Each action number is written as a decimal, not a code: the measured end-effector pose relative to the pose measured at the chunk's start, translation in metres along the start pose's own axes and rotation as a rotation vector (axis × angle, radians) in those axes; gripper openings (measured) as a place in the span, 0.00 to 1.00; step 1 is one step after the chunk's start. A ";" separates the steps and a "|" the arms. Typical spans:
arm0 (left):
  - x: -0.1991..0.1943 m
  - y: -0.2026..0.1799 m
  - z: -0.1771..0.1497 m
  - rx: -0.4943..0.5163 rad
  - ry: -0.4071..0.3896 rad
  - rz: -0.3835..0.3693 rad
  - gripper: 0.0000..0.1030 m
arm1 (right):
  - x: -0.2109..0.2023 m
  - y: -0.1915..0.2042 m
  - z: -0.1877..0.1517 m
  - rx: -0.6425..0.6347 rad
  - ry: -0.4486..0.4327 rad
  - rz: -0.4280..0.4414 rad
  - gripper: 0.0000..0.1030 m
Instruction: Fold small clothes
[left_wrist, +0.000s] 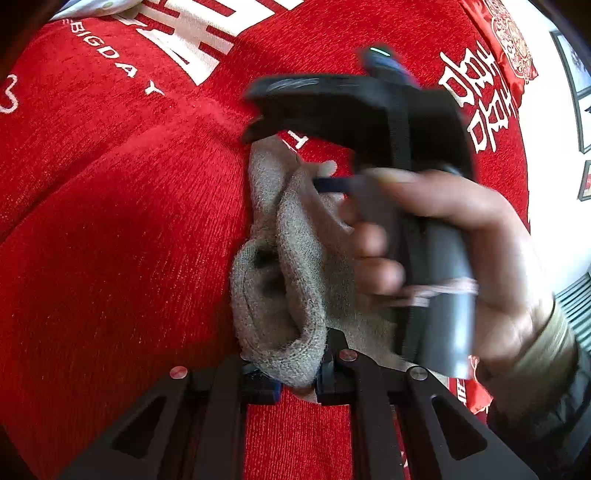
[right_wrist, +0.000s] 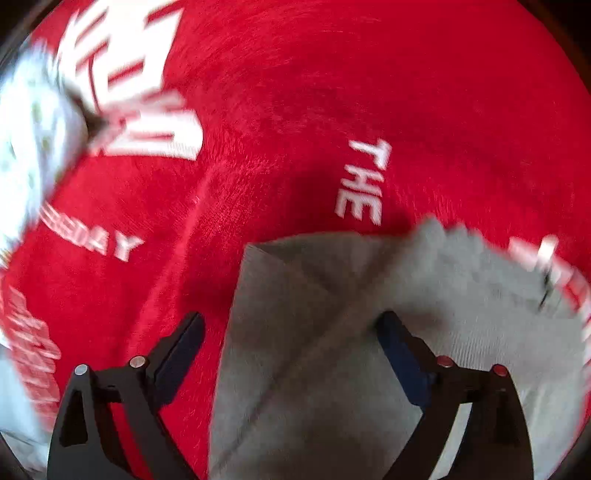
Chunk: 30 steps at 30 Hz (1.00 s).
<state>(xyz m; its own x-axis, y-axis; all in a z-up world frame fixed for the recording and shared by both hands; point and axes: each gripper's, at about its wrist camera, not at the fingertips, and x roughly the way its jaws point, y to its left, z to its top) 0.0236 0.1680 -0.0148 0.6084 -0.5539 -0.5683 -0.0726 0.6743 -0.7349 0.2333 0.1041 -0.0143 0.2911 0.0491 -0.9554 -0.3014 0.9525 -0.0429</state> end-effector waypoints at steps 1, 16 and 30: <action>0.000 0.000 0.000 0.002 0.000 0.002 0.14 | 0.007 0.011 -0.001 -0.061 0.018 -0.079 0.85; -0.001 -0.021 -0.003 0.087 -0.014 0.101 0.11 | -0.014 -0.040 -0.006 0.086 -0.041 0.121 0.23; 0.000 -0.054 -0.005 0.181 0.001 0.235 0.09 | -0.033 -0.078 0.004 0.165 0.052 0.286 0.23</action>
<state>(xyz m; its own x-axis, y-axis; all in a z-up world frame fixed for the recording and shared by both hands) 0.0239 0.1288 0.0228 0.5906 -0.3727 -0.7157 -0.0695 0.8602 -0.5053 0.2513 0.0297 0.0214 0.1684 0.3099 -0.9357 -0.2116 0.9385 0.2727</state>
